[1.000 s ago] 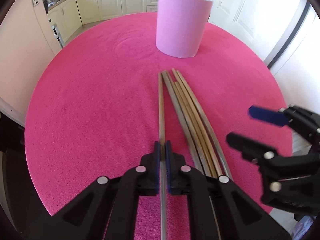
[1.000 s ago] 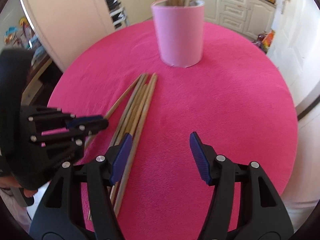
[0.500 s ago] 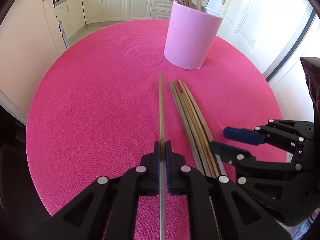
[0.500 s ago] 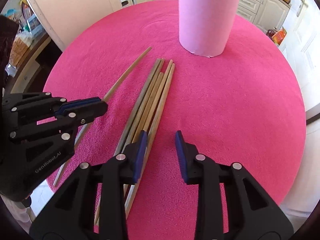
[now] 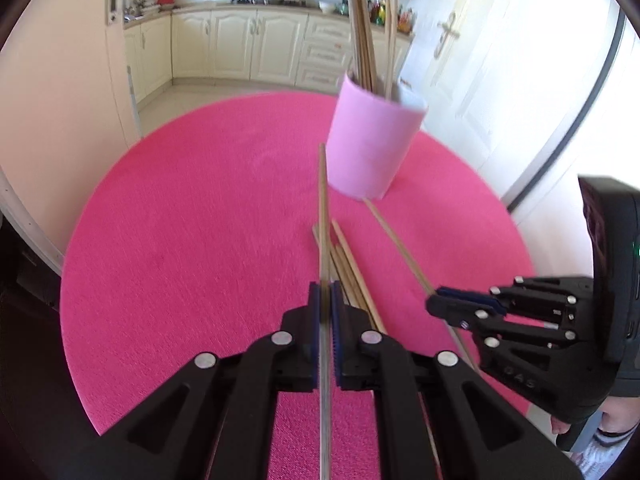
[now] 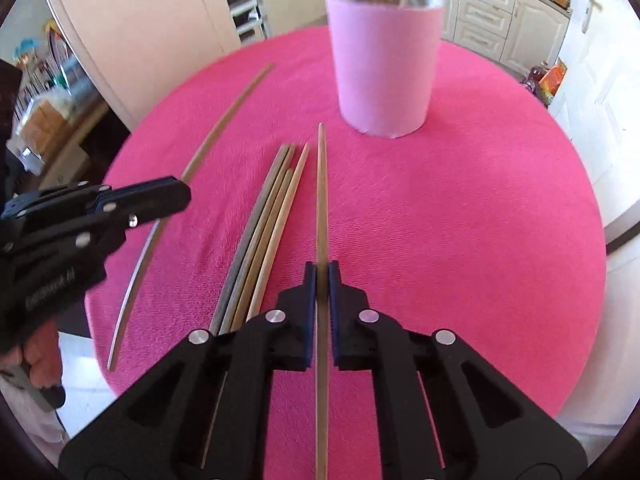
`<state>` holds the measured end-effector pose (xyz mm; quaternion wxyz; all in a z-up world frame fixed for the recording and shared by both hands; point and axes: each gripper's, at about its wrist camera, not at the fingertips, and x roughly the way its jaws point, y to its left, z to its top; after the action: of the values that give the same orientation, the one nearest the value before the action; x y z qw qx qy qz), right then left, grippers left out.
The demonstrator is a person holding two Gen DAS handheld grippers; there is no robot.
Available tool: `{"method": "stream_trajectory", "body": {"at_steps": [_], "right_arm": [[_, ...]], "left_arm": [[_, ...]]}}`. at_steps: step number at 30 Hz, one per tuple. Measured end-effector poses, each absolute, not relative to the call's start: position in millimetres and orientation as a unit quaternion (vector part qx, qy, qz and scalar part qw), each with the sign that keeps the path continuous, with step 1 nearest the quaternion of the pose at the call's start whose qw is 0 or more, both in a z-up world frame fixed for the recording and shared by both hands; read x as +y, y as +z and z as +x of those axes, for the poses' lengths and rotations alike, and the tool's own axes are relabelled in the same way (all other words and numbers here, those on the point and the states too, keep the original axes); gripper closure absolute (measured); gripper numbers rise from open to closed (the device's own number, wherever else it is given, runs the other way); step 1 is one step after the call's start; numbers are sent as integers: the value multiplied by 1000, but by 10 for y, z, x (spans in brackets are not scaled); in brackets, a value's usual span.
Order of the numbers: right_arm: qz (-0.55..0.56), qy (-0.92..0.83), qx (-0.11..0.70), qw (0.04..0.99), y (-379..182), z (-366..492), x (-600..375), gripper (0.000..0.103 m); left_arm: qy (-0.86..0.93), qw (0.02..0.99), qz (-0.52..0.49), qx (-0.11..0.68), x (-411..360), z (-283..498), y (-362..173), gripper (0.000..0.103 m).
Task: Organize utensils
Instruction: 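Lift both held chopsticks upright and insert them into the pink cup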
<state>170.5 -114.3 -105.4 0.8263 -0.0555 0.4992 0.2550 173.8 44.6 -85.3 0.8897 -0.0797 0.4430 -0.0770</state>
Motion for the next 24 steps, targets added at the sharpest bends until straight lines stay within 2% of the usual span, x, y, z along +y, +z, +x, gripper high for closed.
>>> {"method": "stream_trajectory", "body": {"at_steps": [7, 13, 24], "right_arm": [[16, 289, 418, 861, -613, 1588, -1477, 96], [84, 289, 288, 909, -125, 1582, -1714, 96], [125, 269, 118, 948, 185, 1873, -1785, 96]], "left_arm": [[-97, 924, -110, 352, 476, 1659, -534, 97], [-118, 957, -121, 235, 424, 1672, -200, 97], [-133, 982, -120, 63, 115, 2137, 190, 97]]}}
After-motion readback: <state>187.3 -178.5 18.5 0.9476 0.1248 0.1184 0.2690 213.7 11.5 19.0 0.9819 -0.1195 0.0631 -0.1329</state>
